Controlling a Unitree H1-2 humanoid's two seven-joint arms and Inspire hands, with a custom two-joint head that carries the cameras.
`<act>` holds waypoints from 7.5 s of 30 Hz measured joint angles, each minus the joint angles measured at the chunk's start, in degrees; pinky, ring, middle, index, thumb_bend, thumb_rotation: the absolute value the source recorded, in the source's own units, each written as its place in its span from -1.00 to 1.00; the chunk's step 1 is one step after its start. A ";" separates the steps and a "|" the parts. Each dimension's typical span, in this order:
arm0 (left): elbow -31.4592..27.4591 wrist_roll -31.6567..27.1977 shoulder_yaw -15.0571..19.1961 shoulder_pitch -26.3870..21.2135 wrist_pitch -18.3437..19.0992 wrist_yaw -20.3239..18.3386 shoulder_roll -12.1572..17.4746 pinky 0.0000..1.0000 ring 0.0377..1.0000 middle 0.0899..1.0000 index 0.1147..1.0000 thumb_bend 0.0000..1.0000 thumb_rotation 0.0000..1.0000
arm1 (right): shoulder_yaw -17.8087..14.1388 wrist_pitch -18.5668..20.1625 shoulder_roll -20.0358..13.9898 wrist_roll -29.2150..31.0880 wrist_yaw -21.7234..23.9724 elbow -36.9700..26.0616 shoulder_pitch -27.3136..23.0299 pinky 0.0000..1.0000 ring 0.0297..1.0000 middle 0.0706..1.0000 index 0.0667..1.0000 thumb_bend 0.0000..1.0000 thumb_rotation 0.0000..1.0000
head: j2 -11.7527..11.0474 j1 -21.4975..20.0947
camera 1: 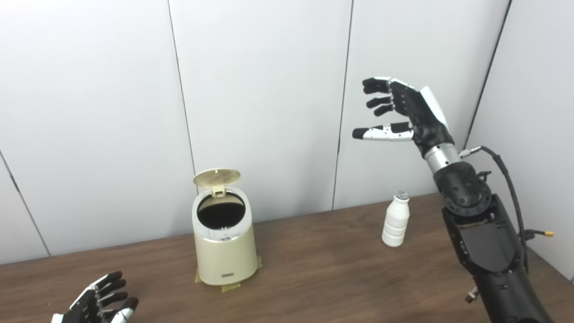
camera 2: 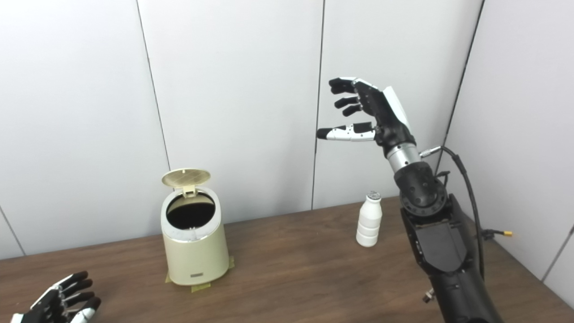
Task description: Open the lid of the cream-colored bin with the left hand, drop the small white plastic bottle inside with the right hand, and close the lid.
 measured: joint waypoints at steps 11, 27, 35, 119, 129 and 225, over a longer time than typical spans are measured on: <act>0.05 -0.59 0.25 -1.20 0.00 -1.65 -0.18 0.12 0.40 0.49 0.53 0.19 -0.53 | -4.51 5.90 -5.75 2.75 3.54 -1.40 7.11 0.53 0.65 0.76 0.76 0.64 -0.51 | -0.18 -2.11; -0.33 -1.63 0.47 -1.17 0.47 -1.92 -0.04 0.13 0.41 0.50 0.56 0.11 -0.60 | -5.89 5.75 -3.49 9.89 7.39 0.57 19.35 0.76 0.83 0.93 0.99 0.92 -0.26 | 0.97 -2.90; -0.70 -1.61 0.47 -1.14 1.76 -1.97 0.10 0.13 0.40 0.49 0.55 0.12 -0.59 | -6.56 4.82 1.65 12.62 6.39 4.87 21.46 0.67 0.78 0.92 0.93 0.74 -0.46 | 1.32 -3.25; -8.71 -0.60 -0.51 0.11 10.03 -2.80 0.06 0.17 0.41 0.52 0.56 -0.06 -1.00 | 1.15 -14.89 8.85 -0.74 -17.05 27.41 11.34 -0.36 -0.28 -0.22 -0.02 0.04 -1.00 | 3.60 -0.27; -7.53 1.02 -1.23 0.07 8.16 -2.22 -0.23 0.12 0.38 0.50 0.54 -0.01 -1.00 | 6.44 -6.95 12.24 -2.50 -10.72 7.91 9.52 -0.33 -0.26 -0.13 0.03 0.03 -1.00 | 3.34 2.45; -3.00 4.75 -4.05 -0.01 3.99 1.28 -6.19 0.18 0.31 0.39 0.44 0.39 -0.57 | 14.94 -7.81 29.88 -4.30 -6.34 25.16 -6.96 -0.40 -0.28 -0.13 0.03 0.02 -1.00 | 5.01 24.69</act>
